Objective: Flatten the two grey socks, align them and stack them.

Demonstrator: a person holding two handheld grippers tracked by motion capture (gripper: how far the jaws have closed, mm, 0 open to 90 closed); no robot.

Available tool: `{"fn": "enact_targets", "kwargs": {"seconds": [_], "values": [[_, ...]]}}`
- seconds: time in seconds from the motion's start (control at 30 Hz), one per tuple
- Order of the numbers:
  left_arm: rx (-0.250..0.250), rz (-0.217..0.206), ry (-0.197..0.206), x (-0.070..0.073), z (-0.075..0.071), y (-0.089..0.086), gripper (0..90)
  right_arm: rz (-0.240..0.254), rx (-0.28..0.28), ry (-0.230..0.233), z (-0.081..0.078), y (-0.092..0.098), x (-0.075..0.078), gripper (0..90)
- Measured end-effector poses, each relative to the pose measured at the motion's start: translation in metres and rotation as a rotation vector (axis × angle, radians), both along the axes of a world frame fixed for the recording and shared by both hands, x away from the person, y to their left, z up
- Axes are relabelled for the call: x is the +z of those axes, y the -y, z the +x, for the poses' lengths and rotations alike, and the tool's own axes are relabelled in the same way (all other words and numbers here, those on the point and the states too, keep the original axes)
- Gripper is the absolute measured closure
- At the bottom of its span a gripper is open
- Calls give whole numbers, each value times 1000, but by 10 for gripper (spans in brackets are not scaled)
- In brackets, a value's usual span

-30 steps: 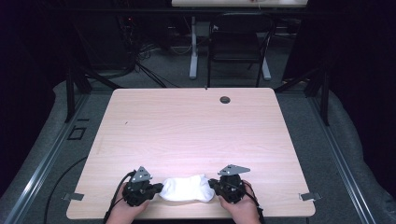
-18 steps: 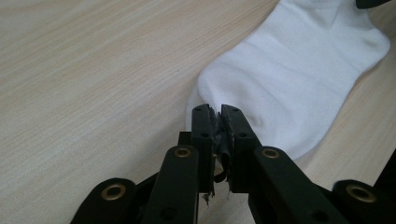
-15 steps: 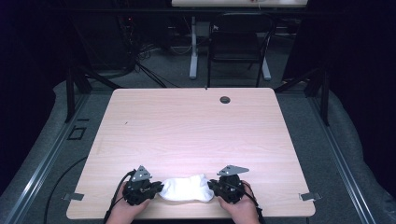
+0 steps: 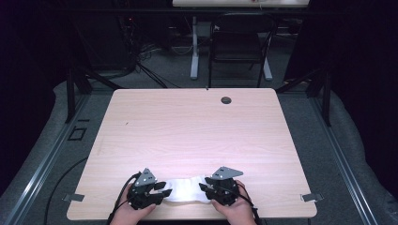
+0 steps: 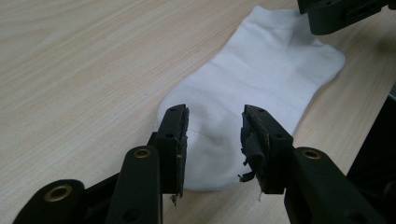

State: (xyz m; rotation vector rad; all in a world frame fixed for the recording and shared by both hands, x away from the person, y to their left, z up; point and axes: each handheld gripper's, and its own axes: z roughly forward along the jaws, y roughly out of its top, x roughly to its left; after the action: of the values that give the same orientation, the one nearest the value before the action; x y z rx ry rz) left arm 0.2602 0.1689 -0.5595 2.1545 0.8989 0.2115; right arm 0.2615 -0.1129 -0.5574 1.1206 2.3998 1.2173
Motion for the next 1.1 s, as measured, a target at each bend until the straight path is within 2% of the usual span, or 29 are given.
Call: {"fn": "enact_targets", "kwargs": {"seconds": [0.13,0.4,0.63,0.67,0.73,0.9,1.1], "values": [[-2,1,-25,-4,0,-1,602,-24,10,-13,1,0,-4,659],[-28,40,-30,-11,0,-1,589,-62,13,-60,1,2,-17,640],[-38,44,-28,-14,0,-2,591,-81,20,-43,-3,1,-20,637],[-39,47,-24,-14,0,-2,591,-99,23,-38,-4,1,-20,637],[-38,53,-12,-15,0,-1,593,-96,23,-25,-5,1,-21,638],[-29,54,2,-16,5,0,596,-90,7,-29,-2,1,-21,641],[2,39,-1,-16,16,1,596,-81,-12,-31,8,1,-21,640]]}}
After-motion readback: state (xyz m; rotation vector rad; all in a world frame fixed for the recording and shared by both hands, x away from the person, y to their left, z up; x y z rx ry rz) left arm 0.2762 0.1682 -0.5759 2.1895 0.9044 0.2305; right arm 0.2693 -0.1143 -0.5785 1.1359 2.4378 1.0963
